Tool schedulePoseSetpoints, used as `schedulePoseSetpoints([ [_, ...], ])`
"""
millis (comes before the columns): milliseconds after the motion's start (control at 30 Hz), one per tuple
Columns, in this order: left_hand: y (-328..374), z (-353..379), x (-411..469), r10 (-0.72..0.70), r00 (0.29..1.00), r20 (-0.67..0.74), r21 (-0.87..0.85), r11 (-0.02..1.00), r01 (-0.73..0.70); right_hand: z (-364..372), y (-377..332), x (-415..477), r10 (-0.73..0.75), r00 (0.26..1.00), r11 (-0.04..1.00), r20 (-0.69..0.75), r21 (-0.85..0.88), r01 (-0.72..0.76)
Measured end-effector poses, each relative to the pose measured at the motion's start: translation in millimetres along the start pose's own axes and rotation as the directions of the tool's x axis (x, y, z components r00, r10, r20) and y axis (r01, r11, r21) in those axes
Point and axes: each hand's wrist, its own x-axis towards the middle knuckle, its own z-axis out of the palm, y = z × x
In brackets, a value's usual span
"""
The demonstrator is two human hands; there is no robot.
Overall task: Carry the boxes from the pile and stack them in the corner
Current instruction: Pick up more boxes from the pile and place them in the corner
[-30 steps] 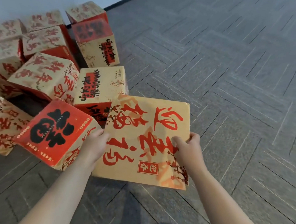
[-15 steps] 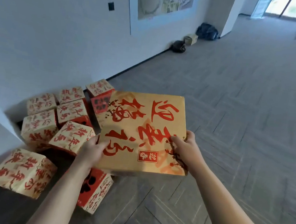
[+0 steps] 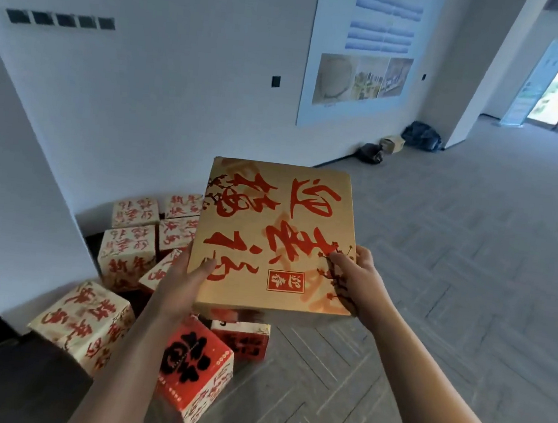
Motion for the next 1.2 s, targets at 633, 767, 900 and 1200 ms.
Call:
schedulePoseSetpoints([
  [633, -4.2, -68.1, 1.2, -0.067, 0.810, -0.582, -0.071, 0.997, 0.031, 129.1, -2.4, 127.8, -0.109, 0.841, 0.987, 0.531, -0.044, 0.155],
  [767, -11.3, -62.3, -14.7, -0.151, 0.700, -0.698, -0.133, 0.988, 0.081, 153.4, 5.0, 145.5, -0.092, 0.768, 0.980, 0.634, -0.079, 0.182],
  [900, -24.8, -68.2, -55.6, -0.205, 0.563, -0.800, -0.191, 0.978, 0.086, 189.0, 18.7, 138.5, -0.059, 0.654, 0.983, 0.755, -0.070, 0.169],
  [1200, -45.0, -118.6, -215.5, -0.238, 0.301, -0.924, -0.243, 0.970, 0.021, 291.8, 32.9, 10.6, -0.010, 0.376, 0.955, 0.927, -0.102, 0.278],
])
